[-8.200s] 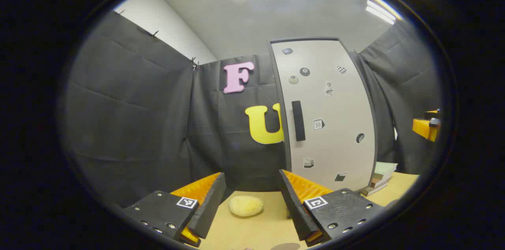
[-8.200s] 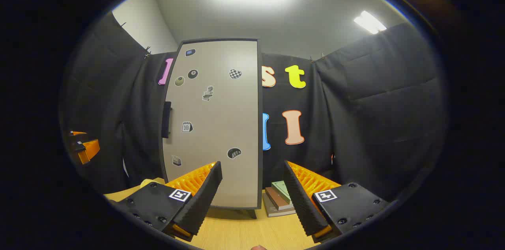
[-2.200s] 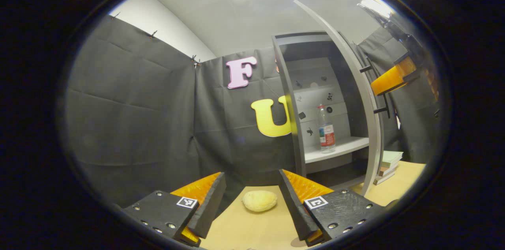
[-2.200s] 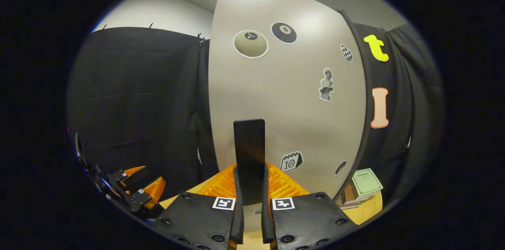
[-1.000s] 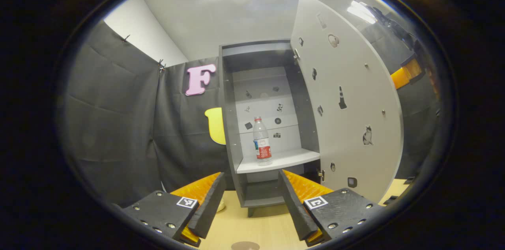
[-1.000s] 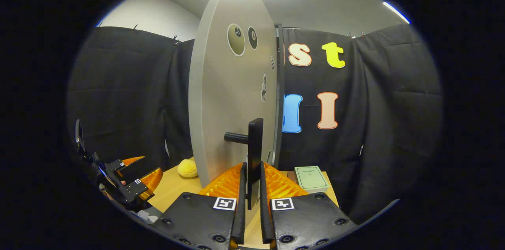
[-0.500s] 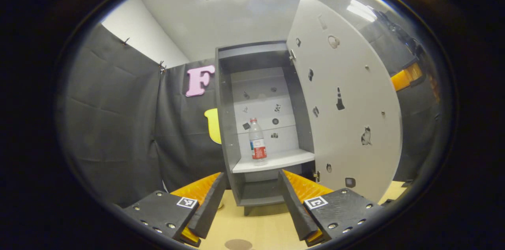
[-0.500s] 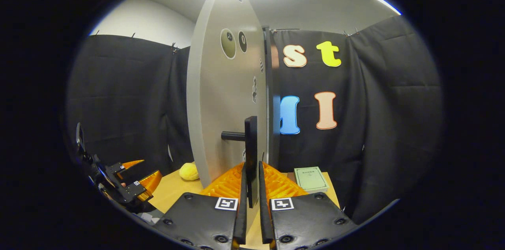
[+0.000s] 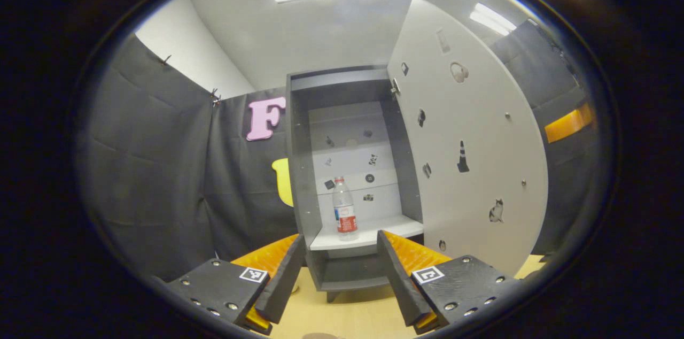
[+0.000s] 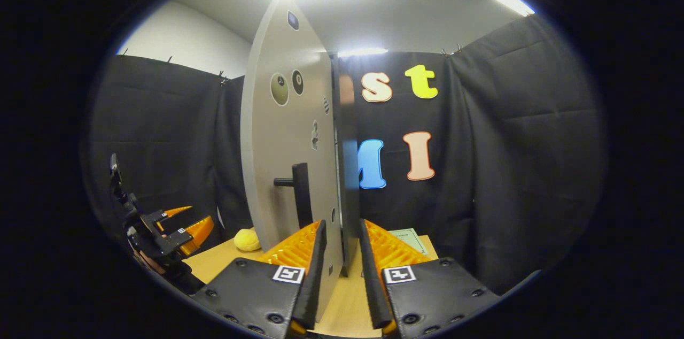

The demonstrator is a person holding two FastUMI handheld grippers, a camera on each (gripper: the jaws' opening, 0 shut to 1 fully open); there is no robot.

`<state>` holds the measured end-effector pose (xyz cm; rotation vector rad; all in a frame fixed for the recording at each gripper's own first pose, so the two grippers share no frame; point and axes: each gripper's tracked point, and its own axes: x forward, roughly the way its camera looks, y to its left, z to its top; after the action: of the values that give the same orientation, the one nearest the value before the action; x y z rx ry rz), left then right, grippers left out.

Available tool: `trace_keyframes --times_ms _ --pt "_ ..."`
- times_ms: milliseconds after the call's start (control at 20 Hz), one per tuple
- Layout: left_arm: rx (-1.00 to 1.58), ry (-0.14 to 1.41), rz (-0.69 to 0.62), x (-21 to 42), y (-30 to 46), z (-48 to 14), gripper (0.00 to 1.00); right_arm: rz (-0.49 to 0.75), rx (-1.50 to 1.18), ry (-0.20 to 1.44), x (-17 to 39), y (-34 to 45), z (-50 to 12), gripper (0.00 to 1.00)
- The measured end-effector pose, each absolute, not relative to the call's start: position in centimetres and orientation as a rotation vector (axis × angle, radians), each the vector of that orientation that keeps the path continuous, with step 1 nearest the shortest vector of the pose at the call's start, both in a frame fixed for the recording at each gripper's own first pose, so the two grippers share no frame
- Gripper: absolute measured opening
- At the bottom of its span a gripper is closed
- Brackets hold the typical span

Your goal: Open the cabinet door with the right hand, grasp the bottle in the cabinet with the left hand and place it on the coaster, then close the cabinet door with the right hand.

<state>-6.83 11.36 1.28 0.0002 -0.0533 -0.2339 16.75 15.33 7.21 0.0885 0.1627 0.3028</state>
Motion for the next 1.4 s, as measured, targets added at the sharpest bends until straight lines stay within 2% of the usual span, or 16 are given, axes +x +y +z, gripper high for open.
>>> trace_keyframes --times_ms 100,150,350,450,550,750,900,950,1000,1200,1400 --pt "-0.009 -0.058 -0.257 -6.3 10.9 1.6 0.8 0.253 0.084 0.15 17.1 14.4 7.3 0.79" --pt "-0.015 -0.064 -0.268 -5.9 10.6 1.8 0.8 0.221 0.076 0.145 17.4 13.9 7.2 0.96" --pt "-0.005 -0.081 -0.296 -4.3 10.2 2.3 0.8 0.126 0.072 0.155 17.9 12.7 6.8 0.93" --pt "-0.006 -0.078 -0.308 -3.3 10.0 2.3 0.8 0.082 0.06 0.153 18.3 11.9 6.7 0.98" --pt "-0.028 -0.067 -0.324 -2.6 9.5 2.3 0.82 0.032 0.054 0.147 18.5 11.1 6.6 0.98" --pt "-0.06 -0.052 -0.345 -1.8 8.8 2.3 0.8 -0.029 0.073 0.154 19.0 10.6 6.5 0.99" --pt "-0.076 -0.05 -0.363 -2.3 9.0 2.1 0.8 -0.086 0.089 0.151 19.4 10.1 6.5 0.99" --pt "-0.078 -0.048 -0.368 -2.4 8.9 2.1 0.8 -0.102 0.095 0.151 19.6 9.9 6.5 0.94" --pt "-0.08 -0.046 -0.374 -2.2 8.8 2.2 0.8 -0.119 0.1 0.15 19.7 9.8 6.5 0.99" --pt "-0.087 -0.034 -0.389 -2.5 8.7 2.6 0.84 -0.179 0.092 0.163 19.9 9.0 6.1 0.99" --pt "-0.082 -0.024 -0.396 -2.5 8.8 2.3 0.84 -0.226 0.071 0.174 19.9 8.3 5.9 0.98"
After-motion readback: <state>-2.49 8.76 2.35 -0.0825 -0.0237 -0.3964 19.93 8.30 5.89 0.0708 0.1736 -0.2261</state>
